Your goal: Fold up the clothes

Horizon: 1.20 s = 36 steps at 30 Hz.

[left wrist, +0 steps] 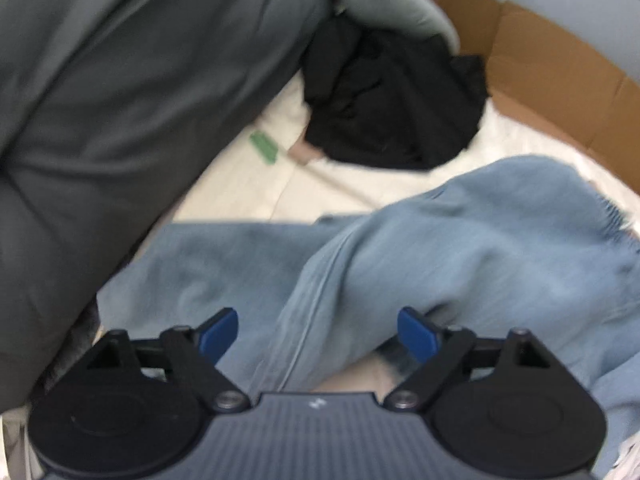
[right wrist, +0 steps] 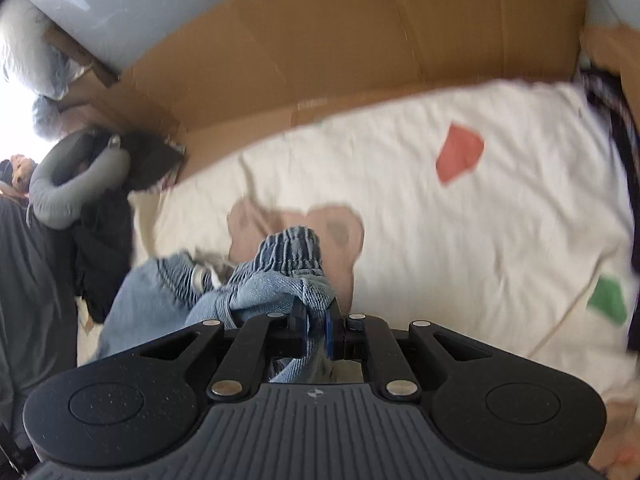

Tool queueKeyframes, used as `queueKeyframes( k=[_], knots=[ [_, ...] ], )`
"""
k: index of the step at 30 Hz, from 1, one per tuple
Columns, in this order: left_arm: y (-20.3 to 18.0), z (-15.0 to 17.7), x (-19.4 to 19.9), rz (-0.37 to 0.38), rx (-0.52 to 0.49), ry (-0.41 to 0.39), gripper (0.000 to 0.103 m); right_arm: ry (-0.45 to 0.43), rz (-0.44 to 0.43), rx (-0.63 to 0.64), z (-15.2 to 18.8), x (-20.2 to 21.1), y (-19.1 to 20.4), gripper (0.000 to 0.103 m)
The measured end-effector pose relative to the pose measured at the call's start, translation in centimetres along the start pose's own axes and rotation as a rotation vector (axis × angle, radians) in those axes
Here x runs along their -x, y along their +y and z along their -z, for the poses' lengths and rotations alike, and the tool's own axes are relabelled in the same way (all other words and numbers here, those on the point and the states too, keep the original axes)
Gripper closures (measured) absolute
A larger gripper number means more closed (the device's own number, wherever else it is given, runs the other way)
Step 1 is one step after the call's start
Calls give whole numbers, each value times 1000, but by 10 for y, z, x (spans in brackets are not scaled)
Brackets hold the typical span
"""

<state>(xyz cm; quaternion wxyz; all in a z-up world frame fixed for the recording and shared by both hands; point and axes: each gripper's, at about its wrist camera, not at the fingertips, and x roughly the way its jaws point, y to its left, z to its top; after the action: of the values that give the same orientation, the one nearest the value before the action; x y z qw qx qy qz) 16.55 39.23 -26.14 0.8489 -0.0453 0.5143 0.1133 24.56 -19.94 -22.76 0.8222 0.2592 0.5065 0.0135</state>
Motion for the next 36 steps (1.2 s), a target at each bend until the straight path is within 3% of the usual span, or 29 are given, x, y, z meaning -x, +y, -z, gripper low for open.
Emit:
queueKeyframes(
  k=[9,11,13,15,18,21,26,30,32,34,36],
  knots=[
    [10,19,-30,12,-47,62,17,-33,-1,21,-25,-2,5,96],
    [8,18,-34,43,-44,76,28,-38,-2,25,-29,-3,7,96],
    [5,16,-36,91,-31,85,69,-44,-3,28,-33,-3,8,96],
    [2,14,-38,114,-24,87,96,-49,-5,32,-36,-4,10,96],
    [-8,8,-31,168,-26,66,98,-54,-7,35,-39,-5,11,96],
    [-27,-4,-12,264,-48,35,99,-55,-9,33,-39,-5,10,96],
    [-53,-24,14,340,-73,-28,98,-55,-13,31,-38,-6,9,96],
    [-64,-23,16,296,-133,-15,89,-56,-16,28,-37,-7,8,96],
    [-63,-19,15,270,-146,-1,74,-56,-18,27,-36,-8,7,96],
    [-61,-12,17,245,-155,5,40,-55,-18,26,-35,-8,6,96],
    [-59,-5,23,241,-171,-15,30,-54,-18,25,-34,-9,6,96]
  ],
)
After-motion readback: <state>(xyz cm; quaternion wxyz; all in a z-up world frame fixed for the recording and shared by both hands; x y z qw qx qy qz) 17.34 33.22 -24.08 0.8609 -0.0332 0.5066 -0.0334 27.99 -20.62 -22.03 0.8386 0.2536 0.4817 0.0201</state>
